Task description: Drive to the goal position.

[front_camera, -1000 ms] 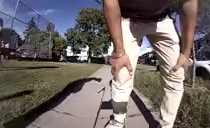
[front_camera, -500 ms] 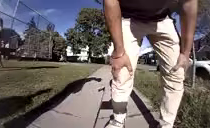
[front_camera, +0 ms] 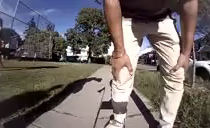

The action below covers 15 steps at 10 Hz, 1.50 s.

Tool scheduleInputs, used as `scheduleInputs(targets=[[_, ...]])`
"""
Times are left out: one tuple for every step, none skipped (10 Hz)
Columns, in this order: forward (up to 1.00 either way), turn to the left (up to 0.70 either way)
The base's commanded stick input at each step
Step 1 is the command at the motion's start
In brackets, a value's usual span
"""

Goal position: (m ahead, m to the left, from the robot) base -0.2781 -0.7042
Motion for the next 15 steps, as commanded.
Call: scheduleInputs(targets=[[0.05,-0.01],[0.05,-0.01],[0.05,-0.01],[0.01,0.00],[0.02,0.00],[0.04,-0.01],[0.03,-0.01],[0.00,0.00],[0.01,0.00],[0.02,0.00],[0.03,-0.01],[0.04,-0.01],[0.05,-0.01],[0.05,-0.01],[0.02,0.00]])
